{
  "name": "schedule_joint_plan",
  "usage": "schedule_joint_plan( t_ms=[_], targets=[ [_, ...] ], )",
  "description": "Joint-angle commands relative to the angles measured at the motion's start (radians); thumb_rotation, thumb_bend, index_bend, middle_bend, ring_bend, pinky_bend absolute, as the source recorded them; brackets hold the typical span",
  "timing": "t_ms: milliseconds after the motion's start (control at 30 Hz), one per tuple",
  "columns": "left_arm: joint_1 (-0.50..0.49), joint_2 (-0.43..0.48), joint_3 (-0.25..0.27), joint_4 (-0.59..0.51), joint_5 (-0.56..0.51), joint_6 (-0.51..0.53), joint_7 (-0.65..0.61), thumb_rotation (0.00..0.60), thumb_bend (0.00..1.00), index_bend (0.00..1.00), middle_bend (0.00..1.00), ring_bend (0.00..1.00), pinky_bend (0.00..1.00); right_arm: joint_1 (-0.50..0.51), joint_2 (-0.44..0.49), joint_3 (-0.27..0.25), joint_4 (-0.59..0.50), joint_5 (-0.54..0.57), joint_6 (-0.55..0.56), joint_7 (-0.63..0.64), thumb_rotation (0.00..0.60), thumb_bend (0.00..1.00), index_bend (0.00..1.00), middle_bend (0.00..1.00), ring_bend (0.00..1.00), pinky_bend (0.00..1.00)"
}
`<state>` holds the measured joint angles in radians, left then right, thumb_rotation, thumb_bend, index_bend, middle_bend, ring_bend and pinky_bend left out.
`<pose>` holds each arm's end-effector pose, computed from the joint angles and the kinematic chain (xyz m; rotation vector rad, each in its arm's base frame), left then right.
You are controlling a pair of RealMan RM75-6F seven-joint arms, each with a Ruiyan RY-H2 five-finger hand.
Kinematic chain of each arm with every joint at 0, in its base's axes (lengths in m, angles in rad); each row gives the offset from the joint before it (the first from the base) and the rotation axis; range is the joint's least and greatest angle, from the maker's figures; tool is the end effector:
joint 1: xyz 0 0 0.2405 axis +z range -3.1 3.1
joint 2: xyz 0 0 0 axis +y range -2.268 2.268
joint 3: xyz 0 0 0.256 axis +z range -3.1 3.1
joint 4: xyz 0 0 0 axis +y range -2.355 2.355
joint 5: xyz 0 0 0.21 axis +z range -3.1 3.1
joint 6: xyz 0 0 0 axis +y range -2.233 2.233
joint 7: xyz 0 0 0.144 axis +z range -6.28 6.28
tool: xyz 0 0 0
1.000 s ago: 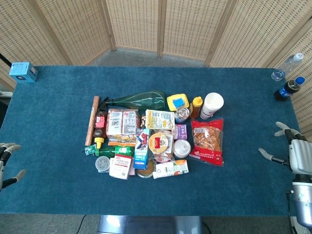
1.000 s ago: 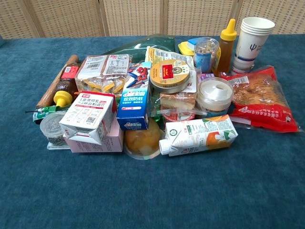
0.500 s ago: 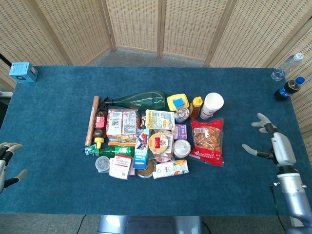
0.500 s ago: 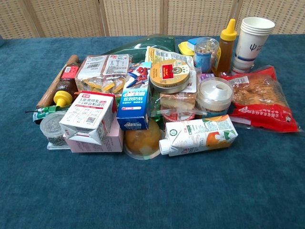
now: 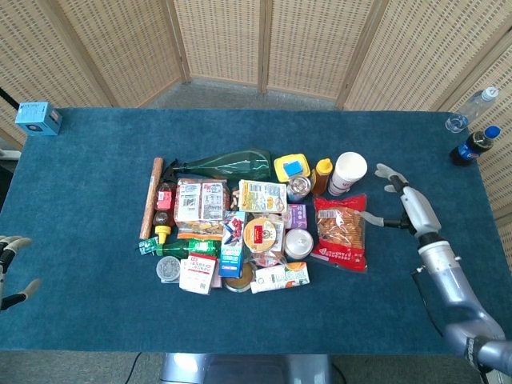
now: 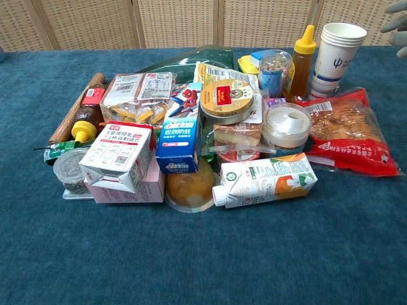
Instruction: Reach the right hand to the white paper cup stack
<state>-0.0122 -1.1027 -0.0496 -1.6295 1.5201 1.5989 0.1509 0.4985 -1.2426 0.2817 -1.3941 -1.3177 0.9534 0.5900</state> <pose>-0.3119 0.1576 0.1766 -1.3423 -0.7442 -0.8134 -0.2581 -0.3546 0.1210 1.3302 -1.4340 1.3003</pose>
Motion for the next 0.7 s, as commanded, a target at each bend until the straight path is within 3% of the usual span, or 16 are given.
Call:
schedule_joint_plan(
  t_ms=[33,333,700],
  targets=[
    [0.002,0.002,0.000,-0.002,-0.002,0.002,0.002,0.600,0.00,0.27,0.31,0.25,0.00,0.028,-0.015,0.009,0.032,0.014,-0.032,0.008,0.365,0.01,0.00,0.13,0.05,0.25],
    [0.001,0.009,-0.003,-0.017,-0.003,0.001,0.017,0.600,0.00,0.28,0.31,0.25,0.00,0.069,-0.032,0.013,0.108,0.031,-0.079,0.036,0.363,0.01,0.00,0.00,0.00,0.20],
    [0.008,0.022,-0.005,-0.034,-0.001,0.018,0.026,0.600,0.00,0.27,0.31,0.25,0.00,0.137,-0.079,0.018,0.217,0.045,-0.163,0.083,0.362,0.02,0.00,0.00,0.00,0.17]
  ],
)
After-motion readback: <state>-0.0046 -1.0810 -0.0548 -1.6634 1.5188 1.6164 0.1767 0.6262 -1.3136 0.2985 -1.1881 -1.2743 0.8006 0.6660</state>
